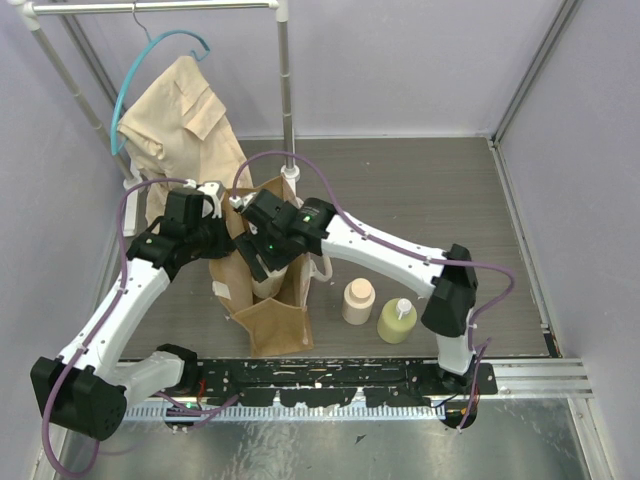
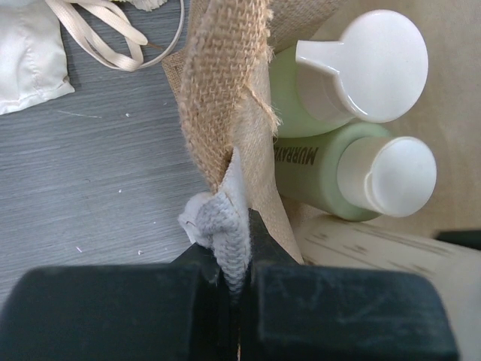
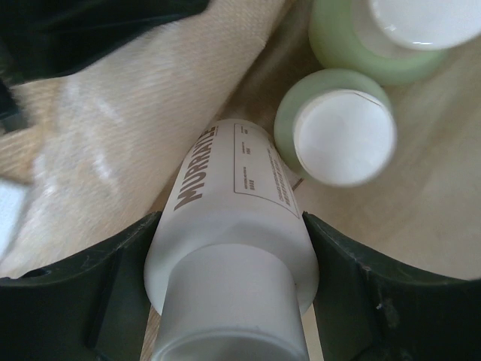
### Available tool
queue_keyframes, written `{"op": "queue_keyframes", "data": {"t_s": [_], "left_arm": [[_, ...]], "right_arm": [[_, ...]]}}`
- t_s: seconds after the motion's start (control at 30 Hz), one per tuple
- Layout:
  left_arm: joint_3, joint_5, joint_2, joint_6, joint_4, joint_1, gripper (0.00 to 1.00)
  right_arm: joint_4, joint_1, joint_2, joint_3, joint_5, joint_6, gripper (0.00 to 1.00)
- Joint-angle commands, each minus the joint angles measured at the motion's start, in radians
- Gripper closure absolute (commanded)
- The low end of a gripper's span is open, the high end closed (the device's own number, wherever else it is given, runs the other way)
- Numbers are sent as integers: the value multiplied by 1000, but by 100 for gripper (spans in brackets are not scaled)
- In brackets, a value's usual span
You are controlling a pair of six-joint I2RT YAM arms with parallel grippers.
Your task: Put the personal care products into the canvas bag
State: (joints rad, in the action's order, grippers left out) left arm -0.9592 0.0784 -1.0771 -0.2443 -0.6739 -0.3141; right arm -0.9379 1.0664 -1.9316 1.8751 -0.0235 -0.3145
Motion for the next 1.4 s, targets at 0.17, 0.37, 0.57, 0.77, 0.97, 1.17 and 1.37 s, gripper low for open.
{"op": "queue_keyframes", "data": {"t_s": [0.17,0.37,0.57,0.77,0.97,1.17,1.37], "left_arm": [[13,16,2,6,0,3,100],[13,10,3,9,-9,2,100],[9,7,9,10,-13,2,100],[5,8,5,9,-14,1,100],[6,8,1,10,-13,2,100],[7,8,-7,8,-9,2,100],[11,10,-6,3,-4,2,100]], "right_arm": [[41,-34,-3,21,-64,21,99],[46,-50,-56,16,-75,26,99],[52,-58,-108,5,-79,29,99],[56,-58,-128,-28,-76,31,99],[60,-58,-95,-30,-86,37,61],[73,-58,-5,-38,-106,37,19],[103,-57,132,-75,-105,50,0]]}}
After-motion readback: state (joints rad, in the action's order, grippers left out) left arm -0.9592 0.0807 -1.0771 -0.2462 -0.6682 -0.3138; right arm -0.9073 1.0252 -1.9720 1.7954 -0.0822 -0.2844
